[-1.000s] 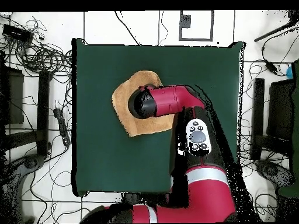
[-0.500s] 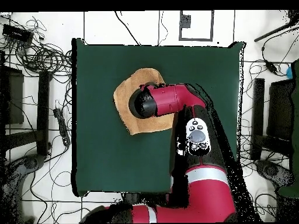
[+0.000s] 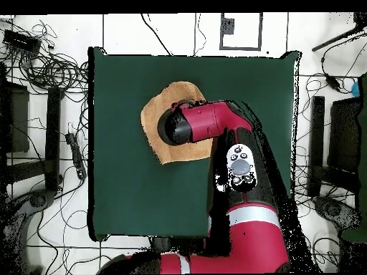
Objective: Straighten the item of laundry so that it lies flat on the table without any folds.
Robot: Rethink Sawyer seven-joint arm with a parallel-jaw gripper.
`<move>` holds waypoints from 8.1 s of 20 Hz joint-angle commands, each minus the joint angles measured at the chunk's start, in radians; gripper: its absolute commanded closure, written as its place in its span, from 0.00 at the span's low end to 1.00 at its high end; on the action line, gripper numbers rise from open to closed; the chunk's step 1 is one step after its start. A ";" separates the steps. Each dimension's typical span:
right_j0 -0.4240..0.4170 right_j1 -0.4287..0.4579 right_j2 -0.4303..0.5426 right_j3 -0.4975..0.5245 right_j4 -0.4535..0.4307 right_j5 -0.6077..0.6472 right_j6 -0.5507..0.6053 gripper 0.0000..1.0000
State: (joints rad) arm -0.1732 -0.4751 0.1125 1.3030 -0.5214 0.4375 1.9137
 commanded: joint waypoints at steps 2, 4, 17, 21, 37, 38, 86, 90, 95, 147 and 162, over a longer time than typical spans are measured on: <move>0.029 0.002 0.065 -0.034 -0.050 0.005 -0.058 1.00; 0.029 0.002 0.066 -0.037 -0.054 0.008 -0.058 1.00; 0.044 0.004 0.056 -0.051 -0.123 -0.006 -0.068 1.00; 0.037 0.010 0.066 -0.047 -0.134 -0.001 -0.073 1.00; -0.010 0.046 0.109 -0.021 -0.082 -0.043 -0.005 1.00; -0.008 0.046 0.106 -0.023 -0.083 -0.048 0.001 1.00; -0.072 0.071 0.136 0.140 0.250 0.286 0.010 0.00; -0.068 0.073 0.131 0.144 0.276 0.298 0.012 0.00; -0.061 0.074 0.128 0.145 0.302 0.311 0.019 0.00; 0.044 0.009 0.118 0.290 0.312 0.123 0.060 0.00; 0.093 0.088 0.069 0.284 0.285 0.030 0.091 0.00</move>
State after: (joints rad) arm -0.1365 -0.5093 0.1800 1.5593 -0.1763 0.5421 1.9137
